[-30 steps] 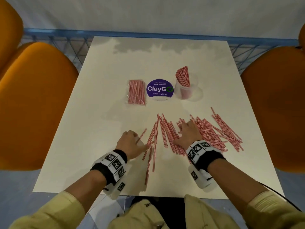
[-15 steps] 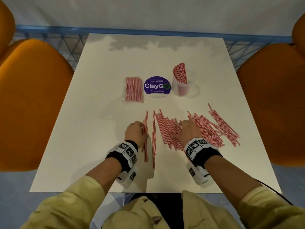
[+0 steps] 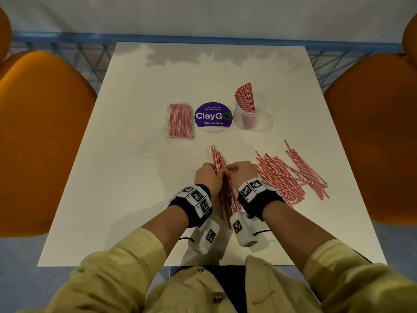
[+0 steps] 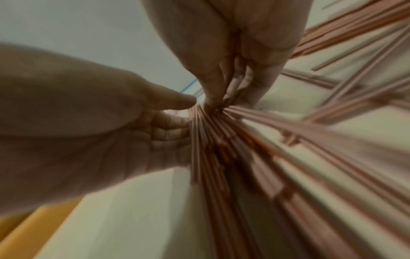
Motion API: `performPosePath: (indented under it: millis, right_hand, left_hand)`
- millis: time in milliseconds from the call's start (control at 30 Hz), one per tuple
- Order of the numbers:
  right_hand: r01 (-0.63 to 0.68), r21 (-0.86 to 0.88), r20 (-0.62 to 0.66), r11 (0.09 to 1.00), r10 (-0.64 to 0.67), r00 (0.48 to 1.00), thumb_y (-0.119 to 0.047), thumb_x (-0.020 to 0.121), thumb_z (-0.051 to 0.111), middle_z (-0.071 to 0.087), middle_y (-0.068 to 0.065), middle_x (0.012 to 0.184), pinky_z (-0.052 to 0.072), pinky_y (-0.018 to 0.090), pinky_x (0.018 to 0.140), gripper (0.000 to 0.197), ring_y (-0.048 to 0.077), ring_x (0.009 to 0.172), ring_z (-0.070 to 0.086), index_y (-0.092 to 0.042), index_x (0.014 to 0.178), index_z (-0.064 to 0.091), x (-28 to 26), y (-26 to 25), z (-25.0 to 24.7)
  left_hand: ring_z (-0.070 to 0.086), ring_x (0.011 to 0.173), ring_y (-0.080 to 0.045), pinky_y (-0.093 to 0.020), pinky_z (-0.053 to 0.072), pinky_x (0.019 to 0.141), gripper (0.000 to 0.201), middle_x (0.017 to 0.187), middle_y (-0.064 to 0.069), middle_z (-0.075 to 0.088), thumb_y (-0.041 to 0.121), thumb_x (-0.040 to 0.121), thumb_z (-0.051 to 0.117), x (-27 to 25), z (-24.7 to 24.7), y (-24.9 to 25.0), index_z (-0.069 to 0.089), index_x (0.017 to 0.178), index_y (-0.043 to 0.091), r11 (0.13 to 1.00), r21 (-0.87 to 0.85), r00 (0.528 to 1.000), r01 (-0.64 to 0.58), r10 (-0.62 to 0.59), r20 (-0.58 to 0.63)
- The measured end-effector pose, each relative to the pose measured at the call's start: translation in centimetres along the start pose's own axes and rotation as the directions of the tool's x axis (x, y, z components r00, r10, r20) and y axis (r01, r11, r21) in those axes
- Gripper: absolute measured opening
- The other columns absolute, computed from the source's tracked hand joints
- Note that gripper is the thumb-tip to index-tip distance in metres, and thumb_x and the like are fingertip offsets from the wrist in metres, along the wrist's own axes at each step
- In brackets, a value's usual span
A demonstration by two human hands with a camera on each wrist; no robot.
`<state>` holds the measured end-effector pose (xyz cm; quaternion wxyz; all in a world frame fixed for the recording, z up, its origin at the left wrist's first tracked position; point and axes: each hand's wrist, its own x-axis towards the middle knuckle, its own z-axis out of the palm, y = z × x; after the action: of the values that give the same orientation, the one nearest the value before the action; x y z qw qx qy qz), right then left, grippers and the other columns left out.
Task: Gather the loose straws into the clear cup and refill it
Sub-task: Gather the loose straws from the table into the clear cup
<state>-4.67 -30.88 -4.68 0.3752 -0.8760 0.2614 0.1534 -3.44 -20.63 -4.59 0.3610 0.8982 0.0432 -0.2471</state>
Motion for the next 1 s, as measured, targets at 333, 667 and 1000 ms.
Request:
performPosePath:
  millis: [333, 667, 1000]
  right_hand:
    - [-0.097, 0.432, 0.086, 0.897, 0.066, 0.994, -0.008, 0.086, 0.058, 0.07, 0.022, 0.108, 0.053, 0.046, 0.093, 0.026, 0.034, 0.099, 0.067, -0.003, 0.108, 0.069, 0.4, -0.3, 0.9]
    - [0.081, 0.462, -0.026, 0.883, -0.078, 0.997, 0.003, 0.073, 0.06, 0.072, 0.015, 0.096, 0.054, 0.043, 0.09, 0.036, 0.029, 0.093, 0.068, -0.011, 0.105, 0.071, 0.0, -1.9, -0.3]
    - [-0.143, 0.7, 0.249, 0.699, -0.051, 0.967, -0.025, 0.094, 0.047, 0.059, 0.006, 0.093, 0.048, 0.029, 0.068, 0.029, 0.019, 0.079, 0.055, -0.007, 0.115, 0.055, -1.5, -2.3, -1.7]
  left_hand:
    - [0.053, 0.115, -0.034, -0.031, 0.041, 0.084, 0.053, 0.128, -0.023, 0.052, 0.038, 0.1, 0.03, 0.1, 0.4, 1.3, 0.035, 0.127, -0.007, 0.957, -0.267, 0.991, 0.115, -0.092, 0.099]
    - [0.06, 0.106, -0.032, -0.045, 0.049, 0.095, 0.055, 0.118, -0.017, 0.061, 0.049, 0.093, 0.042, 0.8, -1.1, 0.8, 0.046, 0.12, 0.002, 0.901, -0.432, 0.997, -0.027, 0.057, 0.056]
    - [0.041, 0.043, -0.007, -0.026, 0.039, 0.051, 0.024, 0.059, 0.003, 0.04, 0.024, 0.097, 0.044, 1.4, -4.3, 2.4, 0.04, 0.074, 0.02, 0.651, -0.741, 0.982, -0.168, 0.04, -0.187]
